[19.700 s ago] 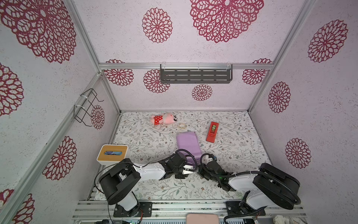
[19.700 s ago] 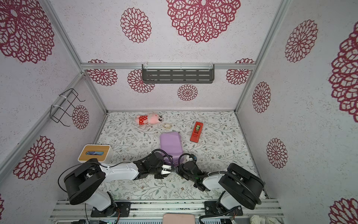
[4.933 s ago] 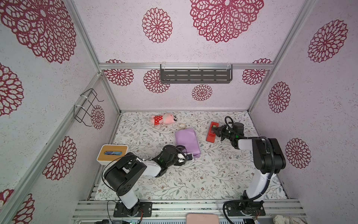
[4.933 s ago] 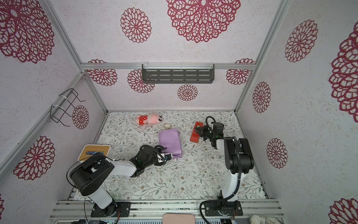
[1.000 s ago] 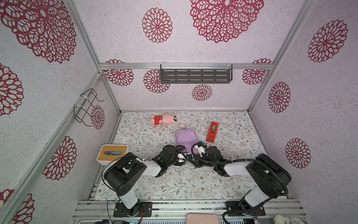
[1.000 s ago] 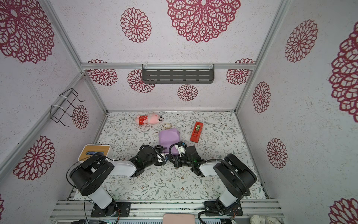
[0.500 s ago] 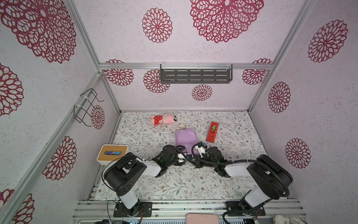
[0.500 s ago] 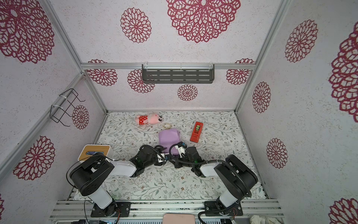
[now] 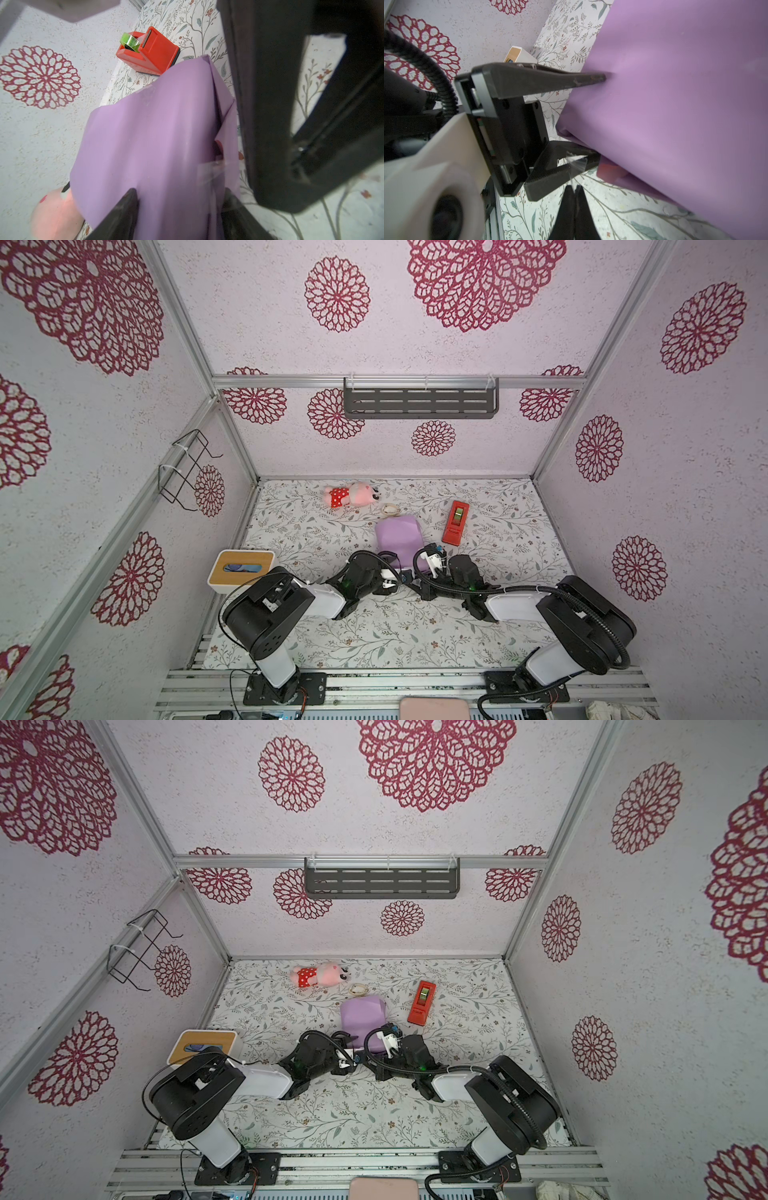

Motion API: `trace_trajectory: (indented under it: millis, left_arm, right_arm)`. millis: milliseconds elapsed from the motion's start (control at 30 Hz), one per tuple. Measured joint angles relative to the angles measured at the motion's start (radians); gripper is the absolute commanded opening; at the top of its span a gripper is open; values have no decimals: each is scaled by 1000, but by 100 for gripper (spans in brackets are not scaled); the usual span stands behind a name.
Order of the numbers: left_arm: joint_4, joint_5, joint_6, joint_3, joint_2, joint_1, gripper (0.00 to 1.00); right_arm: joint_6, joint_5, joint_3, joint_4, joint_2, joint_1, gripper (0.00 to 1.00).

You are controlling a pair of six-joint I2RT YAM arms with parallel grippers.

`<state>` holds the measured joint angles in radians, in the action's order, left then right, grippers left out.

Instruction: Wrap the gift box in paper

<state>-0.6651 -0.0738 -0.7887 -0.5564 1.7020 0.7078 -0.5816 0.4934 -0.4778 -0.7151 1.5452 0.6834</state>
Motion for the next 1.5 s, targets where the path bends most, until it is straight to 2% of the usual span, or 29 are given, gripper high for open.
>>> trace_trajectory:
  millis: [1500]
  left_arm:
    - [0, 0, 0, 0, 0, 0, 64]
  right_arm:
    - [40, -29, -72, 71, 86, -26, 0]
